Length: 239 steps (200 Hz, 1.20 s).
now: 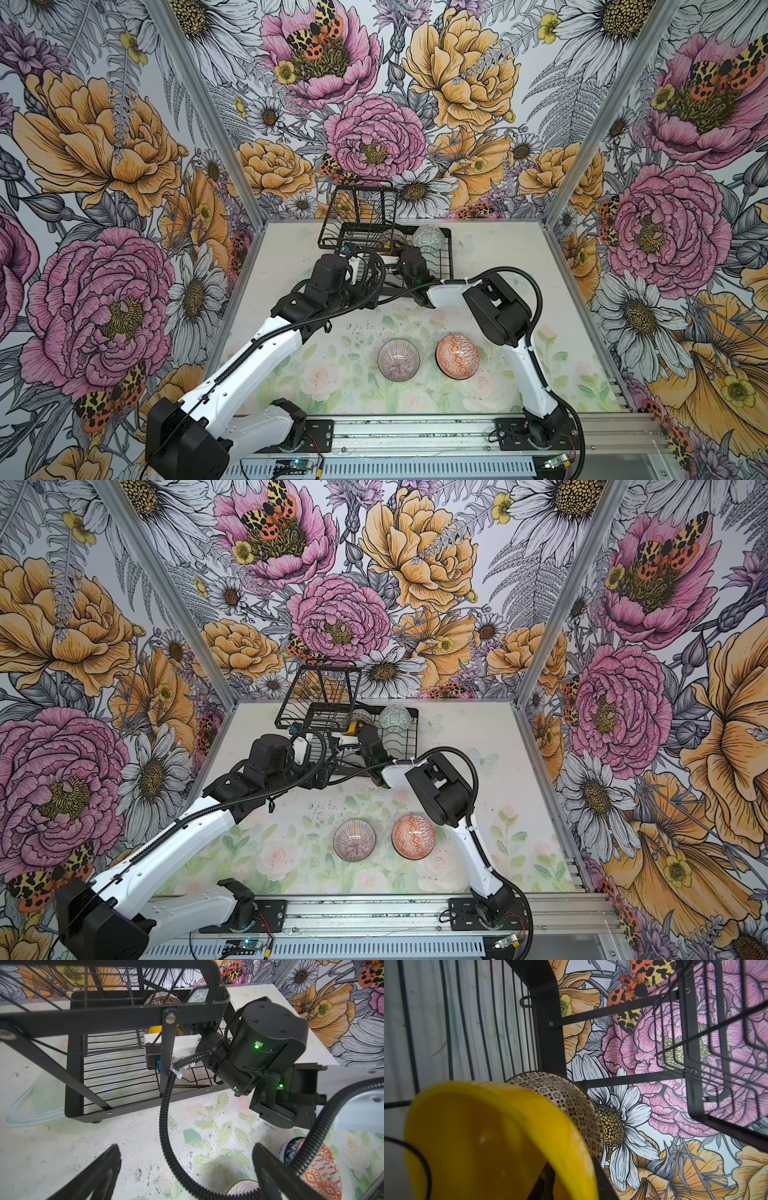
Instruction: Load the bowls into the dish rack
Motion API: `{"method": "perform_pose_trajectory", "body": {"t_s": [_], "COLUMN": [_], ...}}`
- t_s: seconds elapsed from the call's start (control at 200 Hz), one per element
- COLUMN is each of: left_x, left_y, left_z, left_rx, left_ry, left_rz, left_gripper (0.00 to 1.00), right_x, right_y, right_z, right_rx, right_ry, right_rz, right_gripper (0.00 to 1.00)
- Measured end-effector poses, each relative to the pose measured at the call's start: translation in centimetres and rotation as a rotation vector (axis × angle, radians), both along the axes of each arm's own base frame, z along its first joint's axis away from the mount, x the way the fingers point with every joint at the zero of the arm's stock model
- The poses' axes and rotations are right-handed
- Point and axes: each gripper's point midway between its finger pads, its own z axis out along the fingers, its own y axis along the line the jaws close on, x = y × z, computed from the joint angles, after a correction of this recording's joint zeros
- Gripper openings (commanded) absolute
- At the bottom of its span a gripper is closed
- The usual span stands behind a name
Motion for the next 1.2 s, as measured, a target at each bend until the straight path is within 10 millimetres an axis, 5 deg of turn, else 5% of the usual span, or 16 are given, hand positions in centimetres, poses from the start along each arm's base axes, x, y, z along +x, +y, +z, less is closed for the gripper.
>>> {"method": "perform_pose_trajectory", "body": {"t_s": [0.175, 0.44, 0.55, 1.196], "left_x": [0.0, 0.0, 0.0, 0.0], "left_y": [0.0, 0.0, 0.0, 0.0], "left_z": [0.0, 0.0, 0.0, -0.1], "left_rx": [0.0, -0.002, -0.004, -0.005], "left_ry": [0.001, 0.002, 0.003, 0.004], "left_rz": [0.0, 0.002, 0.004, 0.004], "left_gripper": [0.99, 0.99, 0.99, 0.99], "right_x": [-0.1, -0.5, -0.6, -1.3], "right_y": [-0.1, -0.6, -0.9, -2.6], "right_z": [-0.6, -1.9, -2.2, -0.5], "right_rx": [-0.013, -0.028, -0.019, 0.016], "right_ry": [0.022, 0.054, 0.06, 0.063], "right_rz": [-0.003, -0.015, -0.025, -0.04], "right_gripper": [0.43, 0.84, 0.94, 0.98]}}
